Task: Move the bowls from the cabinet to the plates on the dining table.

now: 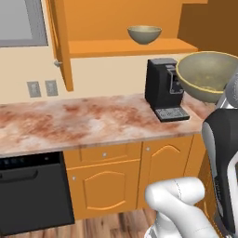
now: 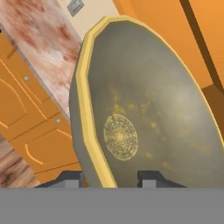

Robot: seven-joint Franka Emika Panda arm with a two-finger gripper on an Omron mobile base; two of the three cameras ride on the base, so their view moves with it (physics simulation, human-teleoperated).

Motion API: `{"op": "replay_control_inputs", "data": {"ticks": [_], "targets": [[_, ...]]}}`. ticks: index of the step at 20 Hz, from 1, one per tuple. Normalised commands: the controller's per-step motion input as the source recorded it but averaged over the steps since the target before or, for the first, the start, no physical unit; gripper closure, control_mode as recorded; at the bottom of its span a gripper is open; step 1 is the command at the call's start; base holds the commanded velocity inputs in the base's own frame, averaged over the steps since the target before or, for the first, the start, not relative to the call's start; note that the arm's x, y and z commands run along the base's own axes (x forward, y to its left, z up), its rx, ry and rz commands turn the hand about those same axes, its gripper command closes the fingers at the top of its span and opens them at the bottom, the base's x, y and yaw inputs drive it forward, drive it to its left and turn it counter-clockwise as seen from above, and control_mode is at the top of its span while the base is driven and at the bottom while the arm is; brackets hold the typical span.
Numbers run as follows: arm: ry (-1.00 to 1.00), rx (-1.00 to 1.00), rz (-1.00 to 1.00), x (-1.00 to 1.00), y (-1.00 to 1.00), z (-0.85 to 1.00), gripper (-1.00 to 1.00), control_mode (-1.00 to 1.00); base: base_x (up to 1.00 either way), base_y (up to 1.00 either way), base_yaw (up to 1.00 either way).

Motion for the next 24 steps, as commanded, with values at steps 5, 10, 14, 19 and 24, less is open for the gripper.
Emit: {"op": "replay_control_inputs", "data": {"ticks": [5,10,14,19,24], "targets": [[0.0,0.0,0.0,0.0,0.0,0.0,1.0,1.0,-0.46,0.1,0.08],[0.0,0.0,0.0,0.0,0.0,0.0,1.0,1.0,-0.35,0.28,0.21],[0.0,0.0,0.0,0.0,0.0,0.0,1.0,1.0,-0.22,0.31,0.33],[0.0,0.0,0.0,0.0,0.0,0.0,1.0,1.0,-0.2,0.34,0.35],[0.0,0.0,0.0,0.0,0.0,0.0,1.0,1.0,-0.2,0.4,0.34]]}}
